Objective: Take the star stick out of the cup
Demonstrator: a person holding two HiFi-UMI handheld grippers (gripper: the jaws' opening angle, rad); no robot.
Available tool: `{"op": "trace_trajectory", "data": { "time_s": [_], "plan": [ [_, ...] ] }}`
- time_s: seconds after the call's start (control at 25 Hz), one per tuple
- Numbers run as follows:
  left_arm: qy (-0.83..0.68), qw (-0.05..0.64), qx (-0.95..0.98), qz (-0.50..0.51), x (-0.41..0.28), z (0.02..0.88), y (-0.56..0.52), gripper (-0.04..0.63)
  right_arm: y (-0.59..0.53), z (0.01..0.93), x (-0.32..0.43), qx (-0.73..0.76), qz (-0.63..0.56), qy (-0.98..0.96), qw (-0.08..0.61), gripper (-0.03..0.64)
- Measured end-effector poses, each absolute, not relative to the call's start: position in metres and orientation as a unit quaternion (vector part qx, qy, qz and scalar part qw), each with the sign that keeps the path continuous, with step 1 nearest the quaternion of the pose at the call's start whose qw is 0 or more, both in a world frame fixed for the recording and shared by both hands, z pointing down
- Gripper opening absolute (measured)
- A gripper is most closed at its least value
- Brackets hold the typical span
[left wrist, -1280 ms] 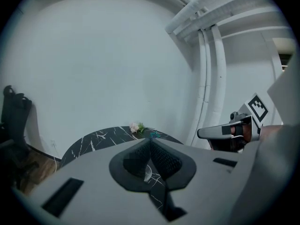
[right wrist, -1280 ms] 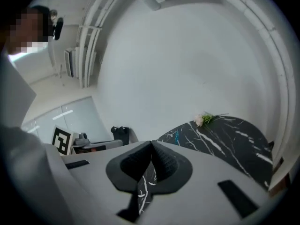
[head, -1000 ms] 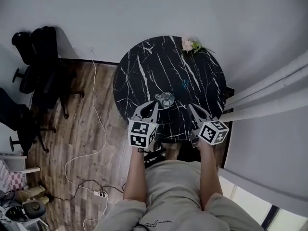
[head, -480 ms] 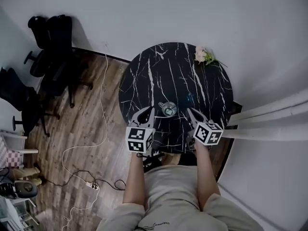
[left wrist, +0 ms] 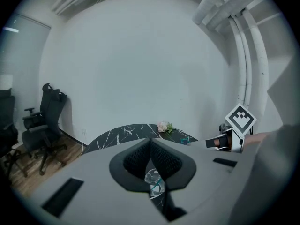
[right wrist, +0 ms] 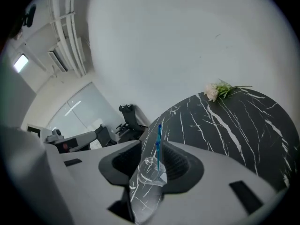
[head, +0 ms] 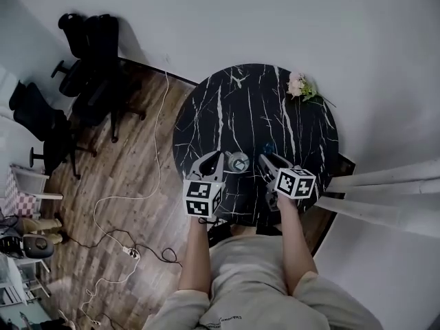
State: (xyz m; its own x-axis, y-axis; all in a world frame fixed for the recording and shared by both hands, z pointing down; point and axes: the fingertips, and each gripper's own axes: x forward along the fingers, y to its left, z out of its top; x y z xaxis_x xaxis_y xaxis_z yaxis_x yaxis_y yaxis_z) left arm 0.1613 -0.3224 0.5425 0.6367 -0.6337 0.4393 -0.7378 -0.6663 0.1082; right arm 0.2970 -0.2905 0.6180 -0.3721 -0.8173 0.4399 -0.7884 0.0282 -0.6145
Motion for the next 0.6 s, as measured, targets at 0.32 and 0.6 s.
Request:
{"op": "trace_trajectory", "data": {
  "time_s": [0.32, 0.6],
  "plan": [
    [-0.449, 0.139, 0.860, 0.198, 0.155, 0.535, -0.319, 0.023, -0.318, 0.623, 0.301, -0.541, -0.386, 0.747, -0.031, 0.046],
    [-0.506, 0.153, 0.827, 0.194, 0.140, 0.538, -0.302, 0.023, -0.330, 0.604, 0.271, -0.476, -0.310, 0.816, -0.105, 0.044]
  ]
}}
